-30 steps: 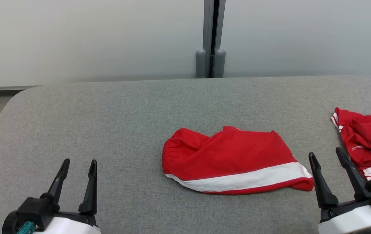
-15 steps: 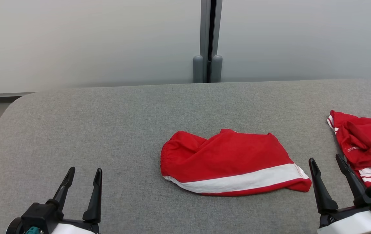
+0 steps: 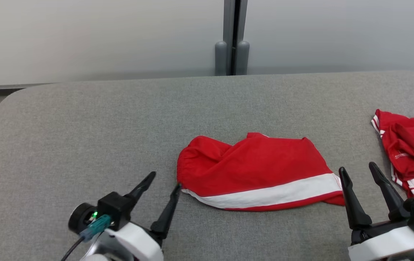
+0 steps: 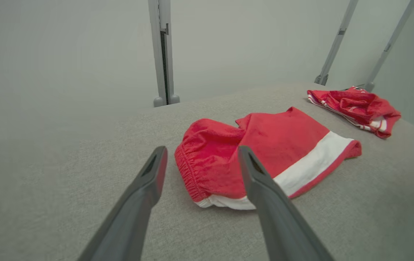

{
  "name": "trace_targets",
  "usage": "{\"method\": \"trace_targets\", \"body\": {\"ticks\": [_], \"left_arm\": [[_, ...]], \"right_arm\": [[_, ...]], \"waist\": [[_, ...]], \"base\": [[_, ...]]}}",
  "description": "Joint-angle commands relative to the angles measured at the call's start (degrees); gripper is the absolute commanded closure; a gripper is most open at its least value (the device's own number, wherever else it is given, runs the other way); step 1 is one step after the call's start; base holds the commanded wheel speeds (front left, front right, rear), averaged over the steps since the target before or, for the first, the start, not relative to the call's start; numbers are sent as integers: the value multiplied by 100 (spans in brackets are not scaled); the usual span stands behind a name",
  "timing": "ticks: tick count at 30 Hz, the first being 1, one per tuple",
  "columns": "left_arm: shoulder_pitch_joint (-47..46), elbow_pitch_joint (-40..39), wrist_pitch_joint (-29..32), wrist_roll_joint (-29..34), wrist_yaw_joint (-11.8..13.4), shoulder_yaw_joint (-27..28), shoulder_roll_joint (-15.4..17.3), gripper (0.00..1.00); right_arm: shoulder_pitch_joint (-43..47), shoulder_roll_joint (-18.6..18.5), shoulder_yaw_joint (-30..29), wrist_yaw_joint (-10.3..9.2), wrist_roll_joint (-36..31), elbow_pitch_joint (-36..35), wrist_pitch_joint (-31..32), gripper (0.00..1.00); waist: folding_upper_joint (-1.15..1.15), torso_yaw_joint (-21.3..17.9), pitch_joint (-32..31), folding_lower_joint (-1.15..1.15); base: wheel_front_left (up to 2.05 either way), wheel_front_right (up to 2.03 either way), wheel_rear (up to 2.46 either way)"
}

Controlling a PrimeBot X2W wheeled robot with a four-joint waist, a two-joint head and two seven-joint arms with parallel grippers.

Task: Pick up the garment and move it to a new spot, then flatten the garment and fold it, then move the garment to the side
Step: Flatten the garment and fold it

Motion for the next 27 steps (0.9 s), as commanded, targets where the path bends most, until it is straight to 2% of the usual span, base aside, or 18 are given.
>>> {"method": "trace_targets", "body": {"ticks": [1,5,12,13,14,15,21,27], "left_arm": [[-184,98,54,36,-62,-82,-37,0],[-699,613,169,70,-254,-424,-204,0],[-1449,1546,240,-1,-390,-790,-321,0],[-1528,1648,222,-17,-398,-819,-322,20],[-1589,1742,191,-44,-401,-838,-312,78],[-1643,1819,158,-69,-411,-854,-299,100],[-1963,1972,-154,-180,-428,-873,-250,100],[-2351,2122,-205,-292,-438,-829,-203,100]], "right_arm": [[-79,-15,17,-2,17,22,-21,0],[-236,-3,90,-2,42,58,-66,0],[-425,41,141,-2,69,181,-187,0],[-446,41,133,-2,63,203,-202,0],[-466,46,131,-2,61,220,-216,0],[-479,56,130,-2,64,235,-235,0],[-539,96,96,-2,82,291,-301,0],[-651,111,151,-2,98,318,-336,0]], "waist": [[0,-77,150,0],[0,-230,422,0],[0,-460,746,0],[0,-479,768,0],[0,-496,787,0],[0,-511,801,0],[0,-557,858,0],[0,-659,1005,0]], "base": [[0,0,0],[0,0,0],[0,0,0],[0,0,0],[0,0,0],[0,0,0],[0,0,0],[0,0,0]]}}
